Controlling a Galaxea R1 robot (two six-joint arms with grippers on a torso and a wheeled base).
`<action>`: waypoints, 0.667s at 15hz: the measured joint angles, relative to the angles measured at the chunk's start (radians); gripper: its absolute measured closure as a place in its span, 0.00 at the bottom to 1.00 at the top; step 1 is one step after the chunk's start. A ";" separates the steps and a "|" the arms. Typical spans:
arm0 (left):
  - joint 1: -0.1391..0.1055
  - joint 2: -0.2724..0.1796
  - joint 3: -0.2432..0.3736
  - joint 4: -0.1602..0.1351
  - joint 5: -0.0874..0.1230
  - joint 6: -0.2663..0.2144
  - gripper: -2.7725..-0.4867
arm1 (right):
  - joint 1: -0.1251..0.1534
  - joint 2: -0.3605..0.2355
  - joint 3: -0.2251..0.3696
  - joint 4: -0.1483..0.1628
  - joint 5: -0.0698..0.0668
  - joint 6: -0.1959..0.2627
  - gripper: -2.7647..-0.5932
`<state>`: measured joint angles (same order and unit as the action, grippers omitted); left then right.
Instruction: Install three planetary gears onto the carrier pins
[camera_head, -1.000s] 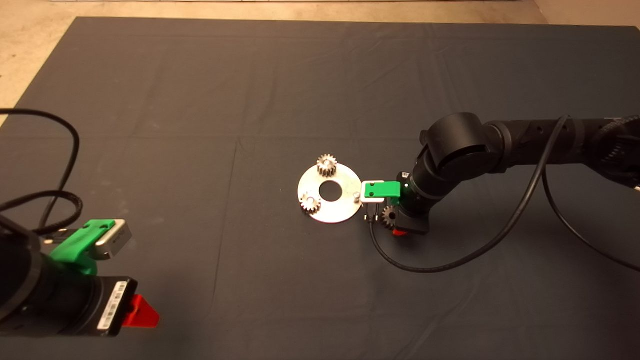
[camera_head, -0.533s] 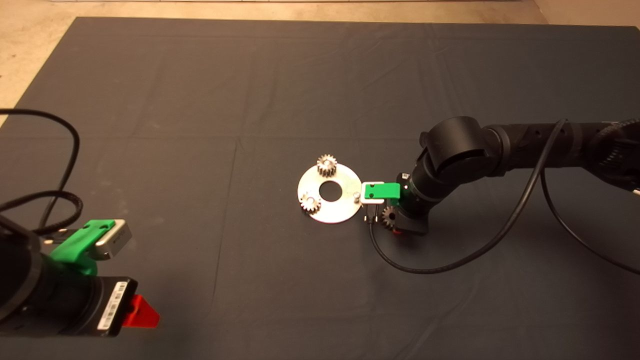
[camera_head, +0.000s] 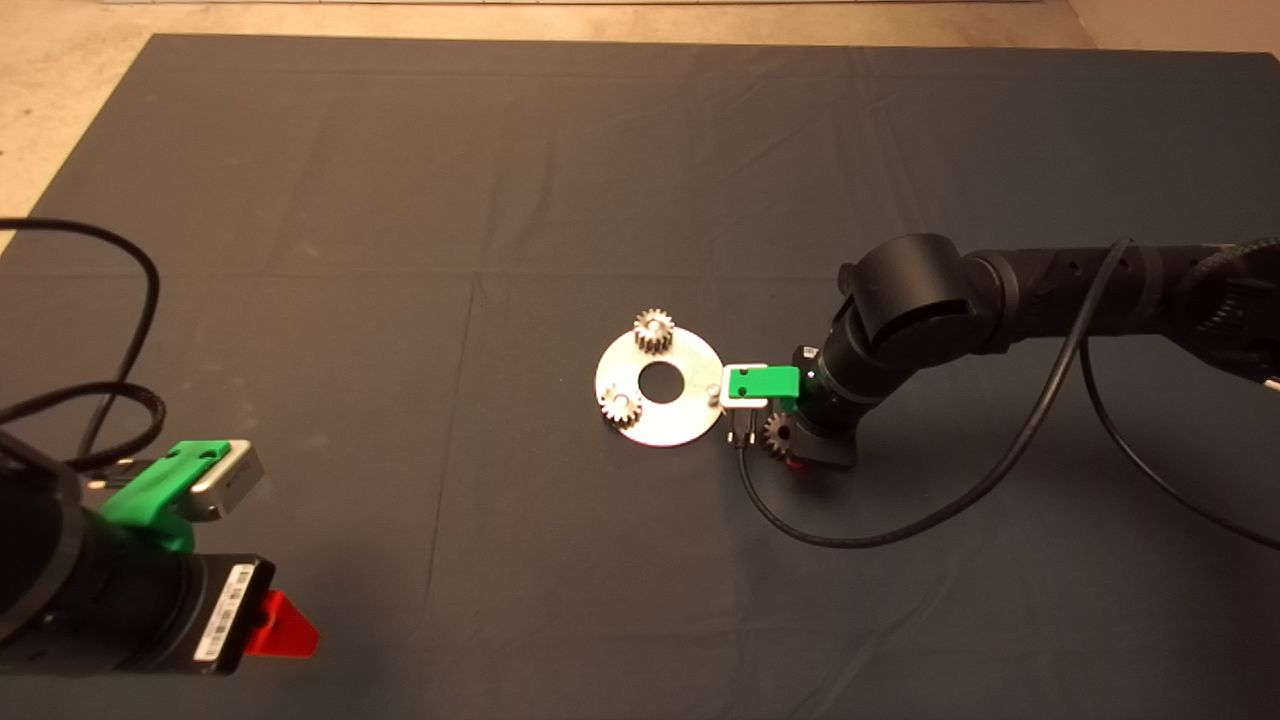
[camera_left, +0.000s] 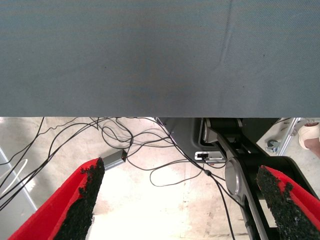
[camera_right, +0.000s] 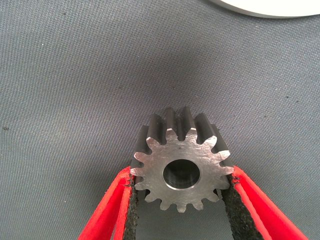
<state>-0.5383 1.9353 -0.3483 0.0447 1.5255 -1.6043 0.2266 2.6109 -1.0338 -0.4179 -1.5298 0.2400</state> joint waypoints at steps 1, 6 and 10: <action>0.000 0.000 0.000 0.000 0.000 0.000 0.26 | 0.000 0.001 0.000 -0.001 0.000 0.000 0.79; 0.000 0.000 0.000 -0.001 0.000 0.000 0.26 | 0.000 0.001 0.000 -0.001 -0.002 0.001 0.80; 0.000 0.000 0.000 -0.001 0.000 0.000 0.26 | 0.016 0.001 0.008 0.003 -0.001 0.002 0.80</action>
<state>-0.5383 1.9352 -0.3483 0.0436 1.5255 -1.6043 0.2425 2.6123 -1.0255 -0.4145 -1.5313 0.2417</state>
